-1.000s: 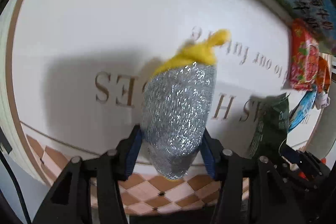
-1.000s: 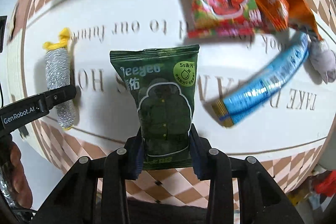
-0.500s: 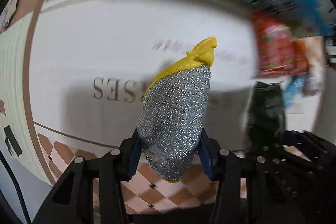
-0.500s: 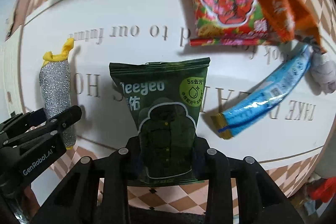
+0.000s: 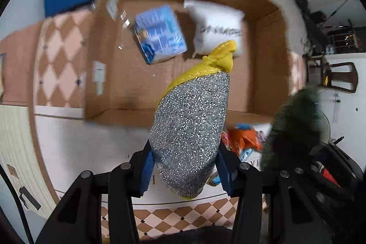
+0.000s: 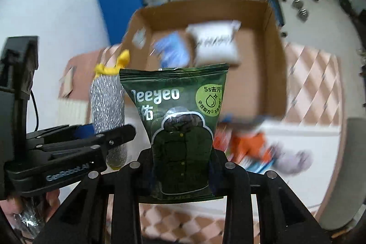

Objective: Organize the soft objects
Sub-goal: 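Carry sponge and green packet into the box and open both tools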

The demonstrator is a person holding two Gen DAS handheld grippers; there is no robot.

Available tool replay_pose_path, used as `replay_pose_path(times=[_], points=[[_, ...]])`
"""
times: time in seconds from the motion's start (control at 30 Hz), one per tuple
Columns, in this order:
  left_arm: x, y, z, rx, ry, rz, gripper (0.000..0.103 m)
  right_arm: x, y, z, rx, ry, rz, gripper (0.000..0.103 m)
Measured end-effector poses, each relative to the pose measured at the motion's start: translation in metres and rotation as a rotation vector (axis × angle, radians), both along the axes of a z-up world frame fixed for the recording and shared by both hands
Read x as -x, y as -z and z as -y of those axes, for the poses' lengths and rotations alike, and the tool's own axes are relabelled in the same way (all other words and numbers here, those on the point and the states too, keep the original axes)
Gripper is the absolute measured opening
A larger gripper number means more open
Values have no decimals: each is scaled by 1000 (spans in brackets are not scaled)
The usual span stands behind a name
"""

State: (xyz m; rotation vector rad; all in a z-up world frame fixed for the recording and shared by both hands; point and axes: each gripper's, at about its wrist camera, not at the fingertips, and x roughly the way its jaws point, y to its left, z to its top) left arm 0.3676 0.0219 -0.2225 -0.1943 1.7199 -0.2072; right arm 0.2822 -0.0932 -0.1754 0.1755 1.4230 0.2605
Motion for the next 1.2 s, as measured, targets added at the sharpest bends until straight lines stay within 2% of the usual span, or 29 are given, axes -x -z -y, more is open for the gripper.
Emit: replay_pose_path(times=[0.17,0.3,0.53,0.77,0.97,1.03,1.07,1.13,1.2], points=[[-40,62,7,-84,30,-142,46,-56,41,-3,75,17,-52,36],[-64,98,3,-113,6,-195,46,-88,82,-3,107,8,-116,36],[-86,119,-7,-117,-45,-197,46,-108,143,-7,119,2,-227,36],[-93,120,-9,-128,-37,-181,48,-118,170,-6,84,32,-297,36],[-75,114,-13,-68,-60,-204,49,-129,180,-2,44,42,-335,37],[-71,102,-16,-56,-66,-194,54,-133,182,4,28,41,-342,38],[-71,96,-17,-55,-66,-180,58,-130,178,8,23,36,-345,44],[-70,82,-20,-54,-66,-140,76,-132,172,11,20,32,-343,59],[-67,63,-22,-60,-63,-98,83,-133,161,15,28,24,-325,72]])
